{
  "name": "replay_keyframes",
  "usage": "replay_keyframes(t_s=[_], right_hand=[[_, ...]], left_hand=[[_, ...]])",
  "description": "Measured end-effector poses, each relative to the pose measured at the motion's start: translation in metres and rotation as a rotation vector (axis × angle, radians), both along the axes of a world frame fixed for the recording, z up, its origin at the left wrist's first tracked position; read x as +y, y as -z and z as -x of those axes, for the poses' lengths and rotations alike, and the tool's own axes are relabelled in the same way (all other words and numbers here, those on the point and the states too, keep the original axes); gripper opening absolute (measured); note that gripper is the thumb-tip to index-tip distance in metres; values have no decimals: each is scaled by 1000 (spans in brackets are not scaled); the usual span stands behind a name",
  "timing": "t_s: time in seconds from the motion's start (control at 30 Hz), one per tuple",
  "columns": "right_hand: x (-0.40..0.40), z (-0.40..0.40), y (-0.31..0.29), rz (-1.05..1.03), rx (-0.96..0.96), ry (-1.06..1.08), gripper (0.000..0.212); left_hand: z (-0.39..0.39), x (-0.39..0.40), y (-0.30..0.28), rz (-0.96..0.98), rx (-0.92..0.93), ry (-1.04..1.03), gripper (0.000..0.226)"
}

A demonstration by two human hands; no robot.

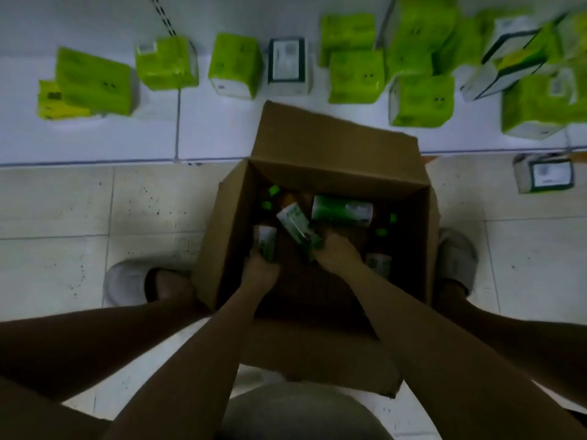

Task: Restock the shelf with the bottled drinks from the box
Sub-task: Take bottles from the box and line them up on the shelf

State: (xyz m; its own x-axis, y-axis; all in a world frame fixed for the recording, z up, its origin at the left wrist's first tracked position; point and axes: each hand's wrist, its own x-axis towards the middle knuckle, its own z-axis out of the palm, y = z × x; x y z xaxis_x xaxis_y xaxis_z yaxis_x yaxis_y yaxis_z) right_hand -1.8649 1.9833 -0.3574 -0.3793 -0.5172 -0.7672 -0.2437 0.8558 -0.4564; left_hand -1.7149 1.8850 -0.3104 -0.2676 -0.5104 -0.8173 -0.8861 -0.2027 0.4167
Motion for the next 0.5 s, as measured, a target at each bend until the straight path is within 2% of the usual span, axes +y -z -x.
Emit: replay_keyframes(t_s=[0.1, 0.17, 0.23, 0.33, 0.4, 0.5], right_hand=[[-12, -6, 4, -39, 48, 1, 79], [-19, -6, 14, -64, 46, -20, 82], [-22, -3, 18, -81, 59, -61, 74], [-17, 1, 18, -119, 71, -67, 65], [-7, -5, 18, -215, 15, -104, 63], [13, -19, 27, -384, -139, -148, 44]], left_hand=[[-9, 10, 24, 71, -82, 4, 69], [-11, 15, 31, 144, -121, -9, 68], [-12, 19, 36, 200, -156, -15, 73], [-7, 21, 42, 180, -133, -39, 76], [0, 22, 42, 119, -81, -120, 83], [9, 18, 45, 30, -50, -236, 85]])
